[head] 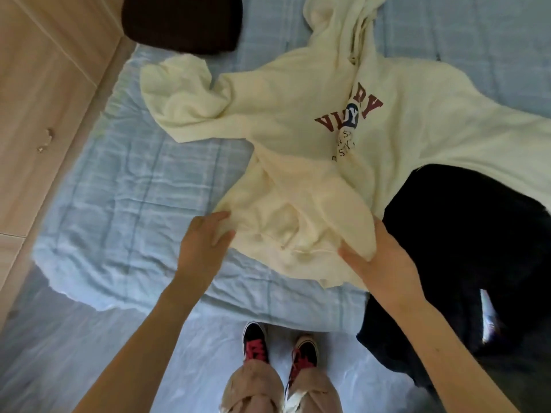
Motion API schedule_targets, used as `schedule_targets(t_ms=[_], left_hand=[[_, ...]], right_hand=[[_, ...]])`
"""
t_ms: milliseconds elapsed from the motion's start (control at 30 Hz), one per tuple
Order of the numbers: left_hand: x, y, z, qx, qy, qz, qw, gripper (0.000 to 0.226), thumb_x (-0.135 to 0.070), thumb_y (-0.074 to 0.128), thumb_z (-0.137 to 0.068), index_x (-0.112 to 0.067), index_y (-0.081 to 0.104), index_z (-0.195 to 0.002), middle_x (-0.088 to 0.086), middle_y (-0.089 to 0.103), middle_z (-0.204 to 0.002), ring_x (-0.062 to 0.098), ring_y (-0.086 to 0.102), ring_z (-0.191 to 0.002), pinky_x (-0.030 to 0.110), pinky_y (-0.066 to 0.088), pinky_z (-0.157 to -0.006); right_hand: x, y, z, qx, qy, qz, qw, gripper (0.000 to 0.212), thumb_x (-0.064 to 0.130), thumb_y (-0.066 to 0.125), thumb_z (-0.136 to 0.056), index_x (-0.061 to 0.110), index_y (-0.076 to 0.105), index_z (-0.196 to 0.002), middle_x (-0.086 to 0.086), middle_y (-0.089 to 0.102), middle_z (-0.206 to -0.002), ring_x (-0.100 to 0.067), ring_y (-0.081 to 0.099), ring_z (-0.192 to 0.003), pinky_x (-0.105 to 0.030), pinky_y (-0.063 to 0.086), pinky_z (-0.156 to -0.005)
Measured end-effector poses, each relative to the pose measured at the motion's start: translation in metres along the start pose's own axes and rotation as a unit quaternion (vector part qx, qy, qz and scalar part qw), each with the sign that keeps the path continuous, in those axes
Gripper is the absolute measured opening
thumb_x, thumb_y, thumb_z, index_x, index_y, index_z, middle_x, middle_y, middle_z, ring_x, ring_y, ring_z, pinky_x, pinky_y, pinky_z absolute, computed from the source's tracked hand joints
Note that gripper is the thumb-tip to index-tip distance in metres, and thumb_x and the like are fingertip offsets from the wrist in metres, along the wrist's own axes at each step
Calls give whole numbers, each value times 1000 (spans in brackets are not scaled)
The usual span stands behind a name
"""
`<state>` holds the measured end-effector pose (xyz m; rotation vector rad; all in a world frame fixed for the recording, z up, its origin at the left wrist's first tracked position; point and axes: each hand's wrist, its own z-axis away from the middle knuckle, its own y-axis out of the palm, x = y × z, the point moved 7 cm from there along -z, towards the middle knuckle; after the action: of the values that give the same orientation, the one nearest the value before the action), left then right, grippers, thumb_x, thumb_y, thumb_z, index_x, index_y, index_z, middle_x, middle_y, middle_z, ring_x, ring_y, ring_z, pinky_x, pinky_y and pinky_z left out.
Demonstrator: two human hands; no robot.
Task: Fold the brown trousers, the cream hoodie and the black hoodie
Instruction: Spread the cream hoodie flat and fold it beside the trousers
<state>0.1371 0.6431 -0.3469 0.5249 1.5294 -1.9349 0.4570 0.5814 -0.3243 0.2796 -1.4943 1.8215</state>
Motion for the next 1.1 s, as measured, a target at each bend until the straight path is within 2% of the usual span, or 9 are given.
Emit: schedule_targets(t_ms=[167, 233, 333, 400, 500, 600, 700, 933, 1100], left_hand=[[-33, 27, 11, -8, 266, -221, 938, 76, -44, 88, -64, -32, 61, -133, 13, 43, -148, 41, 40, -134, 65, 32, -106], [-34, 40, 9, 14, 275, -253, 928, 63, -37, 90, -62, -29, 71, -122, 12, 52, -144, 49, 45, -130, 71, 36, -100], [-40, 31, -3, -35, 293, -186, 937, 29, -9, 79, -80, -12, 76, -109, 15, 65, -127, 48, 57, -113, 55, 48, -94], [-41, 10, -12, -40, 269, -94, 958, 25, 0, 66, -89, -6, 72, -113, 11, 65, -121, 28, 61, -106, 32, 47, -92], [-29, -28, -11, -42, 183, 84, 979, 29, -9, 54, -89, -20, 69, -112, -11, 66, -109, -7, 58, -93, 4, 40, -79], [9, -51, -5, -58, 76, 201, 975, 29, -13, 55, -92, -33, 70, -106, -20, 72, -89, -6, 64, -82, 7, 46, -67], [56, -55, -3, -45, 6, 160, 986, 28, -7, 60, -94, -26, 69, -113, -3, 72, -96, 1, 61, -75, 3, 42, -66], [73, -56, 0, 28, 106, 104, 989, 32, -4, 65, -92, -11, 67, -123, 1, 63, -117, -10, 54, -99, 5, 40, -87], [73, -56, -1, 42, 115, 120, 985, 36, -8, 69, -90, -13, 66, -125, 1, 61, -116, 2, 55, -102, 19, 46, -92]], right_hand=[[-11, 21, 31, -60, -75, -48, 994, 93, 42, 78, -76, 47, 24, -152, 46, 38, -119, -17, 45, -102, -27, 49, -80], [-15, 33, 42, -60, -100, -26, 993, 87, 34, 75, -80, 44, 27, -153, 40, 35, -131, -20, 39, -114, -34, 54, -83], [-14, 41, 39, -44, -96, -35, 994, 68, 16, 67, -92, 32, 37, -151, 9, 45, -139, -26, 43, -129, -46, 56, -91], [-1, 33, 33, -64, -112, -48, 990, 52, 16, 62, -96, 24, 46, -145, 3, 57, -125, -24, 56, -115, -43, 55, -88], [20, 17, 33, -101, -112, -26, 988, 41, 37, 62, -94, 31, 55, -134, 9, 56, -99, -16, 61, -91, -31, 52, -73], [41, 26, 36, -85, -98, -48, 990, 42, 59, 57, -89, 41, 55, -127, 14, 59, -93, -5, 61, -81, -24, 50, -67], [46, 66, 35, -31, -47, -30, 998, 51, 60, 55, -89, 37, 54, -134, 12, 49, -99, -4, 57, -76, -18, 41, -65], [43, 107, 45, -69, 7, -41, 997, 54, 56, 49, -92, 39, 45, -144, 6, 34, -108, -16, 55, -82, -27, 45, -77], [51, 101, 62, -131, -57, -112, 983, 43, 30, 46, -104, 60, 49, -134, 27, 60, -120, 2, 64, -98, -10, 47, -84]])
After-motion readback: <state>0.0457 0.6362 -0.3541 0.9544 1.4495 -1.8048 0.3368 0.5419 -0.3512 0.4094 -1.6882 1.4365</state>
